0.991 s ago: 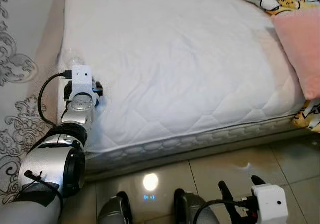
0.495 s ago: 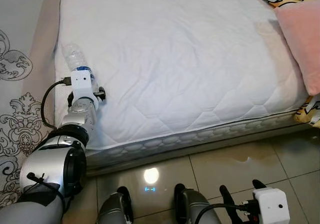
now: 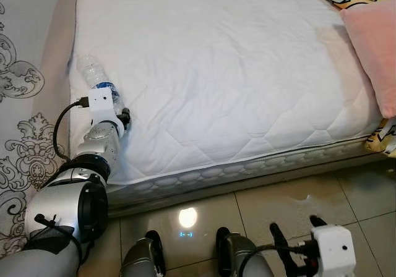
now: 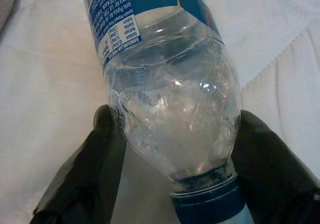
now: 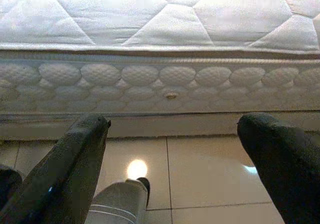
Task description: Clean up the room
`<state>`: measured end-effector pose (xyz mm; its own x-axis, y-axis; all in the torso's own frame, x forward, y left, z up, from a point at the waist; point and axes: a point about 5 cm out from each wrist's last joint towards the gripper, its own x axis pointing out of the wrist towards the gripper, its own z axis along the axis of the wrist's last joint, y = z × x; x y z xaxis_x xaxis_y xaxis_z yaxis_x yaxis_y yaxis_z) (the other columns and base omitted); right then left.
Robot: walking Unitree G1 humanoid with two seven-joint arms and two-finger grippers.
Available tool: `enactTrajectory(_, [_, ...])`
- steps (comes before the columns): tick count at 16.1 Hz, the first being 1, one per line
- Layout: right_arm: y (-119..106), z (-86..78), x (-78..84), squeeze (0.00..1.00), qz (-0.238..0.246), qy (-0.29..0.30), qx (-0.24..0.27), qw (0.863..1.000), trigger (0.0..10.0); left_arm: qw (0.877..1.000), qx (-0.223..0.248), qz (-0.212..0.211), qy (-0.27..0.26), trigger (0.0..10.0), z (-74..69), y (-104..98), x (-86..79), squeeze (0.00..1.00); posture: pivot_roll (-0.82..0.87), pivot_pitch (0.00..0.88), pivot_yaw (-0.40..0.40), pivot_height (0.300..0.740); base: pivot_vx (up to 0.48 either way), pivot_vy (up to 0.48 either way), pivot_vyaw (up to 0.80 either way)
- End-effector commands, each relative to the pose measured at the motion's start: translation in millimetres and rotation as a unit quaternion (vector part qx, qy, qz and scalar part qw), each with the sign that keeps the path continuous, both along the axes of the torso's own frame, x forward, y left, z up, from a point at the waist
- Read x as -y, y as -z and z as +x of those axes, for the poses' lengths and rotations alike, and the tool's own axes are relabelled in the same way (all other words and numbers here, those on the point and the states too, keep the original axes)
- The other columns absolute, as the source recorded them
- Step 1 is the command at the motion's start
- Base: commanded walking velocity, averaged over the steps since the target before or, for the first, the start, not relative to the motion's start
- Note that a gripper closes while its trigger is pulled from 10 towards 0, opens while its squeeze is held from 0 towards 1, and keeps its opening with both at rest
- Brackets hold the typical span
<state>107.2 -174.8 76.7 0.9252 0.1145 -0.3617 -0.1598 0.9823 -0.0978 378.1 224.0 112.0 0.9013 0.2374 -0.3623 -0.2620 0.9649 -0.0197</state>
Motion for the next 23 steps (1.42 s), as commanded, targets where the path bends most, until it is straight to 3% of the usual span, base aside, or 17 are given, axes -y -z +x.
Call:
enactTrajectory(1, [6, -4.8, 3.6, 0.00, -0.002, 0.003, -0.022, 1.000, 10.0, 0.999, -0.019, -0.027, 0.003, 0.0, -4.2, 10, 2.6, 0.00, -0.39, 0.280, -0.027, 0.740, 0.000, 0.000, 0.00])
enactTrajectory(3, [7, -3.4, 2.6, 0.00, -0.003, -0.001, -0.023, 1.000, 10.0, 0.999, -0.011, -0.046, -0.005, 0.0, -3.4, 8, 0.8, 0.00, -0.39, 0.274, -0.027, 0.740, 0.000, 0.000, 0.00])
enactTrajectory(6, [10, 11.1, 1.9, 0.00, 0.001, -0.001, -0.008, 1.000, 10.0, 0.999, 0.010, -0.053, 0.008, 0.0, 1.5, -2, 1.8, 0.00, -0.35, 0.231, -0.013, 0.740, 0.000, 0.000, 0.00])
enactTrajectory(8, [13, 30.6, -0.2, 0.00, 0.010, -0.004, 0.007, 1.000, 10.0, 0.996, 0.030, -0.079, 0.019, 0.0, 5.4, -9, 5.3, 0.00, -0.31, 0.197, -0.011, 0.740, 0.000, 0.000, 0.00])
enactTrajectory(11, [19, 53.7, -2.5, 0.00, 0.019, -0.009, 0.021, 1.000, 10.0, 0.995, 0.062, -0.060, 0.038, 0.0, 12.2, -26, 4.1, 0.00, -0.26, 0.137, -0.004, 0.740, 0.000, 0.000, 0.00])
enactTrajectory(15, [17, 97.7, -9.1, 0.00, 0.031, -0.019, 0.061, 0.997, 10.0, 0.989, 0.110, -0.061, 0.074, 0.0, 16.1, -39, 5.5, 0.00, -0.18, 0.032, 0.009, 0.740, 0.000, 0.000, 0.00])
enactTrajectory(17, [16, 115.5, -12.8, 0.00, 0.040, -0.018, 0.077, 0.996, 10.0, 0.984, 0.143, -0.038, 0.099, 0.0, 17.0, -46, 7.3, 0.00, -0.13, 0.000, 0.017, 0.740, 0.000, 0.000, 0.00])
enactTrajectory(19, [9, 140.9, -14.9, 0.00, 0.054, -0.003, 0.106, 0.993, 10.0, 0.973, 0.197, 0.021, 0.120, 0.0, 7.4, -46, 1.2, 0.00, -0.09, 0.000, 0.037, 0.740, 0.000, 0.000, 0.00])
enactTrajectory(21, [-7, 153.9, -3.8, 0.00, 0.052, 0.020, 0.144, 0.988, 10.0, 0.967, 0.233, 0.051, 0.089, 0.0, -20.8, -33, -12.6, 0.00, -0.09, 0.000, 0.039, 0.740, 0.000, 0.000, 0.00])
enactTrajectory(23, [-17, 157.8, 7.1, 0.00, 0.067, 0.046, 0.165, 0.983, 10.0, 0.957, 0.245, 0.102, 0.118, 0.0, -50.8, -19, -7.3, 0.00, -0.08, 0.000, 0.029, 0.740, 0.000, 0.000, 0.00])
